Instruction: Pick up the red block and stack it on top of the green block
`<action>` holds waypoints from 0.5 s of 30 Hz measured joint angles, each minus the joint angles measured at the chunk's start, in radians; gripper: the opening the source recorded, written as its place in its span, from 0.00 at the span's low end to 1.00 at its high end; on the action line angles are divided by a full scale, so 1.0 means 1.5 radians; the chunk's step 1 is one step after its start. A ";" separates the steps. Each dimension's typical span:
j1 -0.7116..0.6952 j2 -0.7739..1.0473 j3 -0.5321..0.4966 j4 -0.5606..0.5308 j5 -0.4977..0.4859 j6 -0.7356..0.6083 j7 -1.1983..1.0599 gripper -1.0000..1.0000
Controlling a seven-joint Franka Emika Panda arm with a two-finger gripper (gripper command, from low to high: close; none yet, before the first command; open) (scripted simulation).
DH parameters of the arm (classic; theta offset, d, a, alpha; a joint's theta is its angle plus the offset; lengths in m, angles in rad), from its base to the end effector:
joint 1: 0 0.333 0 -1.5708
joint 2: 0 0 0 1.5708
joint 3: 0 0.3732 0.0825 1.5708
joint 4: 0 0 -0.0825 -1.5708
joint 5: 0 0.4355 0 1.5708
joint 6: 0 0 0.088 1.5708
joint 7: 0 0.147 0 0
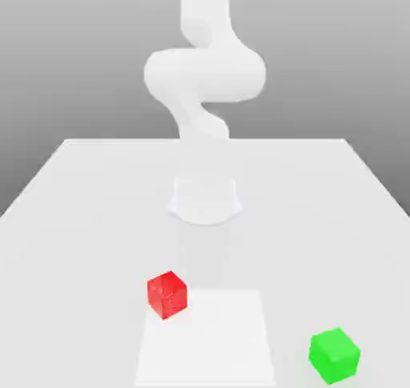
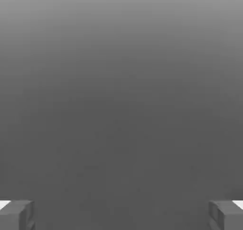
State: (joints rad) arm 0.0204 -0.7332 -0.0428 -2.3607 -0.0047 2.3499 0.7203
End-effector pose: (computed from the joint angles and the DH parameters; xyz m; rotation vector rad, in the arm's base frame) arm 0.4142 -0.0146 0.6708 -2.5294 0.9818 -0.9493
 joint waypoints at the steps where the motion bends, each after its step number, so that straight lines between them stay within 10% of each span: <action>1: 0.006 0.022 -0.014 -0.019 -0.002 0.016 -0.025 0.50; 15: 0.066 0.340 -0.166 -0.287 -0.030 0.242 -0.391 0.50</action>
State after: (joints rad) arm 0.1195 -0.2232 -0.2914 -2.7917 -0.0494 2.7129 0.1345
